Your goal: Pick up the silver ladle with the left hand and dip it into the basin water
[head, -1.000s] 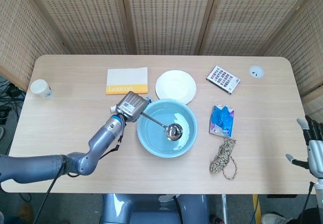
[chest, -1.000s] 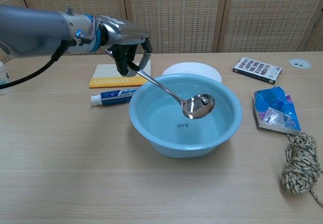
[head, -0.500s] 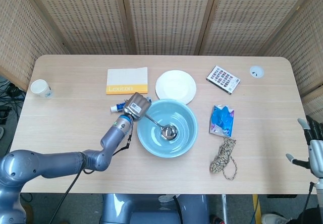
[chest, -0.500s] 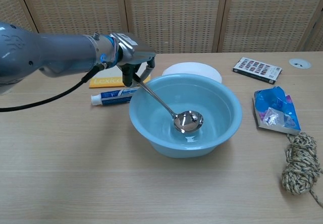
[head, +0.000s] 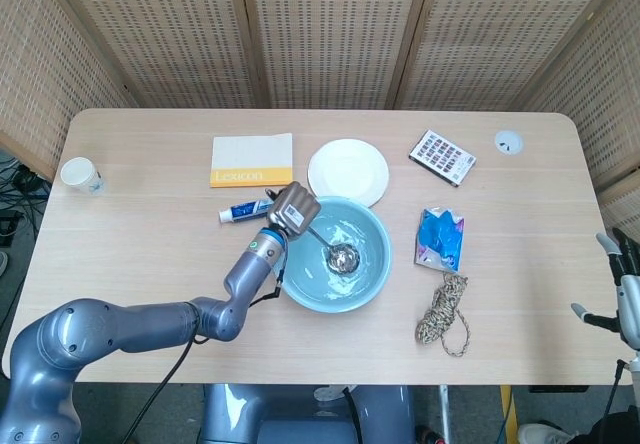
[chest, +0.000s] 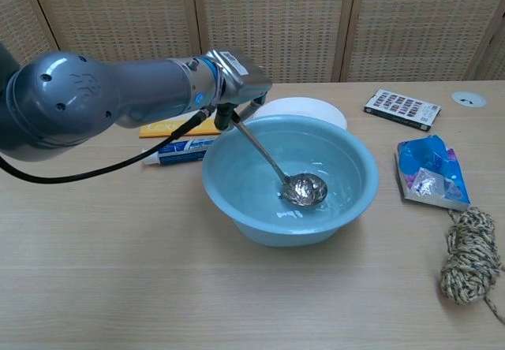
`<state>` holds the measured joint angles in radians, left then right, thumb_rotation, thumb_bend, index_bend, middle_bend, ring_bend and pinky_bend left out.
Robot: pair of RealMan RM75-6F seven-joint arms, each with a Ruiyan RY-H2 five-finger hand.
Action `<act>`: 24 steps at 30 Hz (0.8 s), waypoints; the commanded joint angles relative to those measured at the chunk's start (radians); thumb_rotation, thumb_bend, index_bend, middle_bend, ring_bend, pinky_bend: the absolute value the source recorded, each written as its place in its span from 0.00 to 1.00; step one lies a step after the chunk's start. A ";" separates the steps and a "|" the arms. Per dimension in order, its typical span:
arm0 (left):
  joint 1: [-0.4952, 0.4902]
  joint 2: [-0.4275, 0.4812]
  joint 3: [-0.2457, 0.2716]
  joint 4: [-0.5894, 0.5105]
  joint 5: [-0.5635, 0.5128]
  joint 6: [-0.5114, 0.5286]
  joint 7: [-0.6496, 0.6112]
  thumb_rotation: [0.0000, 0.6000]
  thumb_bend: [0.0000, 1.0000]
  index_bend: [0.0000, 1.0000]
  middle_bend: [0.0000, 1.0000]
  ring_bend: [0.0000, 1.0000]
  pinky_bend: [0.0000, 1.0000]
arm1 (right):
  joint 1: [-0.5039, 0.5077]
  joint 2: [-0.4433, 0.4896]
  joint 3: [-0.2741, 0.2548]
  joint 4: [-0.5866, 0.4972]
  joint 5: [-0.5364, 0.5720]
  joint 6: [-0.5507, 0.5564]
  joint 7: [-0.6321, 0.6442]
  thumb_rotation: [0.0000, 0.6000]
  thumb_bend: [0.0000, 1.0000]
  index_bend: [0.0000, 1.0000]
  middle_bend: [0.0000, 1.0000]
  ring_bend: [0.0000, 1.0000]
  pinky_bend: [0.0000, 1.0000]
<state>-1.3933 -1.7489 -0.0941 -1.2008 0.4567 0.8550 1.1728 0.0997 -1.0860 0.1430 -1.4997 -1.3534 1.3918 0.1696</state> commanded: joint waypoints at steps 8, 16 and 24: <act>-0.030 -0.020 0.001 0.000 -0.068 0.023 0.062 1.00 0.65 0.97 0.94 1.00 1.00 | -0.004 0.005 0.001 0.006 -0.002 0.002 0.023 1.00 0.00 0.00 0.00 0.00 0.00; -0.027 -0.028 -0.001 0.000 -0.080 0.019 0.054 1.00 0.65 0.97 0.94 1.00 1.00 | -0.008 0.014 -0.001 -0.006 -0.009 0.010 0.024 1.00 0.00 0.00 0.00 0.00 0.00; -0.026 -0.020 -0.018 -0.022 -0.086 0.008 0.029 1.00 0.65 0.97 0.94 1.00 1.00 | -0.010 0.020 -0.001 -0.009 -0.008 0.008 0.034 1.00 0.00 0.00 0.00 0.00 0.00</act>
<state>-1.4199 -1.7752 -0.1074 -1.2136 0.3771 0.8705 1.2080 0.0899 -1.0659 0.1418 -1.5089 -1.3613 1.3995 0.2033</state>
